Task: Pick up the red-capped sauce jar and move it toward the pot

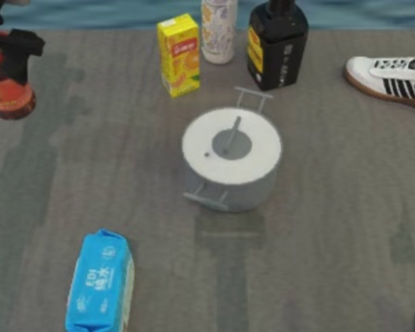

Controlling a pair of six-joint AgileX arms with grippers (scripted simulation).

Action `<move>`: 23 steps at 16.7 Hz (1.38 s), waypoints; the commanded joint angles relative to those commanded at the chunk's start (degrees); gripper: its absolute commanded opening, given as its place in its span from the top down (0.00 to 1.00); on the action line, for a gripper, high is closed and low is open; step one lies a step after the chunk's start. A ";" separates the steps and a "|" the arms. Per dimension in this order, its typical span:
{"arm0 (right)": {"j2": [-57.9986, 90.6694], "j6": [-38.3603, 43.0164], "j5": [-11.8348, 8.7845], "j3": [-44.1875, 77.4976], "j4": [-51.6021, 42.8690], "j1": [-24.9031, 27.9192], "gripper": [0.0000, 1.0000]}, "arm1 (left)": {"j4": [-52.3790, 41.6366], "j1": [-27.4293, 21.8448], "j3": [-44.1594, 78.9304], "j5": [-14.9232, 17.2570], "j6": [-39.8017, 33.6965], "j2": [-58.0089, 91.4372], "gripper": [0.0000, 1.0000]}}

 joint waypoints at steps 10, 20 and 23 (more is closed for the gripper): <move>0.00 0.00 0.00 0.00 0.00 0.00 0.00 | 0.95 -1.49 -4.63 -0.56 -1.90 -3.64 1.00; 0.00 0.00 0.00 0.00 0.00 0.00 0.00 | 12.58 -16.89 -20.91 -6.86 -31.24 -8.45 1.00; 0.00 0.00 0.00 0.00 0.00 0.00 0.00 | 14.36 -19.29 -23.57 -7.82 -34.94 -9.19 1.00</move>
